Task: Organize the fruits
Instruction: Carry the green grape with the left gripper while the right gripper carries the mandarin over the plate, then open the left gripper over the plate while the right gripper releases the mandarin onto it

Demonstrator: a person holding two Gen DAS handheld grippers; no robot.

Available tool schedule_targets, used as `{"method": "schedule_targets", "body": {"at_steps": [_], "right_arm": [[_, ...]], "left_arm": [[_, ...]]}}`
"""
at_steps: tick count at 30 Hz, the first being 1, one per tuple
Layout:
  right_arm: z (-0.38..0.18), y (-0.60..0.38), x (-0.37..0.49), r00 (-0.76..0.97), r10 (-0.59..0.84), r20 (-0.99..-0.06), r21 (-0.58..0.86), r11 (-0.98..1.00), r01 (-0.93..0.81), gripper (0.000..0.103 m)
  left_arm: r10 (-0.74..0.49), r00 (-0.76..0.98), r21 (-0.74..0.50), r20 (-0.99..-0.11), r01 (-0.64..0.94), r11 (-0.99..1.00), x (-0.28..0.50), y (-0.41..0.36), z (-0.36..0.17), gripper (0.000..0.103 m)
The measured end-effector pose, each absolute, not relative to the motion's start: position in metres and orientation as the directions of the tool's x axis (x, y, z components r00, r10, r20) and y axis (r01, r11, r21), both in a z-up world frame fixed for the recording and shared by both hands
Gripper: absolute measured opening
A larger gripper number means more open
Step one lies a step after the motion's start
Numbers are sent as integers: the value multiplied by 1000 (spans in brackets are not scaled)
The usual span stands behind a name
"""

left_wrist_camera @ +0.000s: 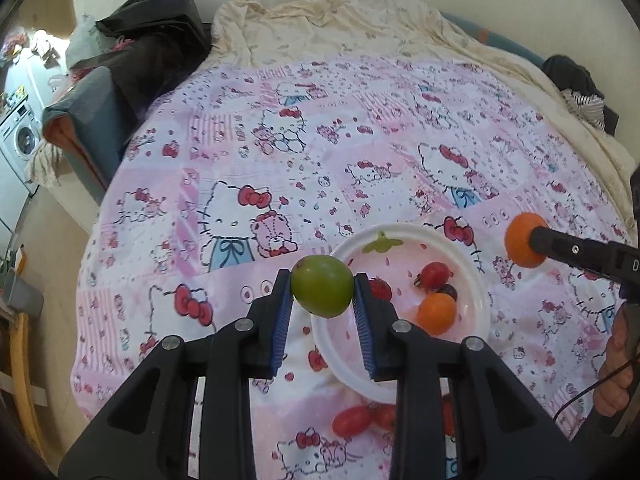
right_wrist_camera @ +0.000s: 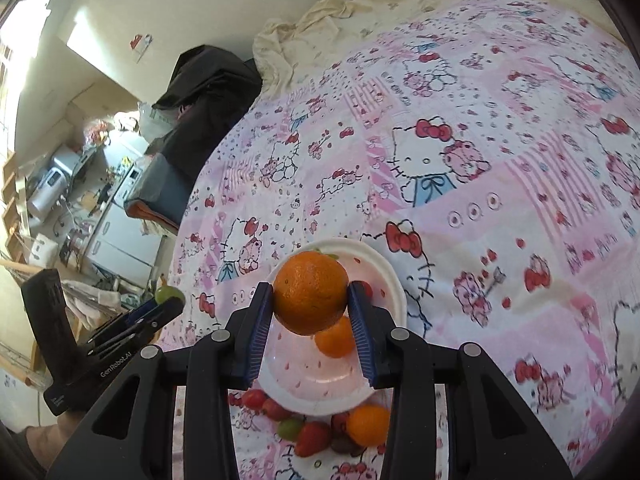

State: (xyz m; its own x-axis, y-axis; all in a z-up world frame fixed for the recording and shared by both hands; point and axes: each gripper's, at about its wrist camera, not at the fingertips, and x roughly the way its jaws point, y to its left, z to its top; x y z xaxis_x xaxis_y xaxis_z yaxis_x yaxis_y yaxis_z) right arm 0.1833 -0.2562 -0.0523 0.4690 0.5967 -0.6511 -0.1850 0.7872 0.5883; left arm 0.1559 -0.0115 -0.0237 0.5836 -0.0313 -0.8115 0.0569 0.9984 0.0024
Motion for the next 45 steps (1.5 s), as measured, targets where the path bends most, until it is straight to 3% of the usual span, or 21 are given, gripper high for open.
{"method": "schedule_targets", "body": {"at_steps": [12,16,30,32,34,36,38,40,45], "right_arm": [[-96,-215,225,358,572,-738,523,820,-232,40],[-112,-214,233,322,574,-753,537,819,-204,40],[-124,-205,235,287,568,-772,531,823,-199,45],[-125,-205,236,279,578,-767,545,816,-193,66],[-123,-209,236,287,601,-746,574,799,-180,77],[-119,-210,235,299,610,-734,583,792,-184,80],[-117,-209,235,298,620,-726,589,784,-197,80],[-116,-211,236,302,621,-723,592,783,-190,80],[-112,-220,239,327,619,-714,600,782,-170,80]], "left_arm": [[-91,448,-77,-890,50,996,177,-16,-85,26],[-76,418,-49,-905,76,996,177,-21,-101,26],[-92,372,-77,-924,54,996,183,-20,-111,27],[-109,363,-95,-926,56,994,184,-21,-111,28],[-118,355,-101,-927,66,993,184,-23,-112,29],[-121,351,-102,-929,72,992,183,-25,-112,43],[-124,370,-104,-921,72,992,181,-25,-109,65],[-119,398,-101,-910,66,993,180,-24,-103,70],[-121,423,-108,-898,53,993,181,-19,-95,70]]}}
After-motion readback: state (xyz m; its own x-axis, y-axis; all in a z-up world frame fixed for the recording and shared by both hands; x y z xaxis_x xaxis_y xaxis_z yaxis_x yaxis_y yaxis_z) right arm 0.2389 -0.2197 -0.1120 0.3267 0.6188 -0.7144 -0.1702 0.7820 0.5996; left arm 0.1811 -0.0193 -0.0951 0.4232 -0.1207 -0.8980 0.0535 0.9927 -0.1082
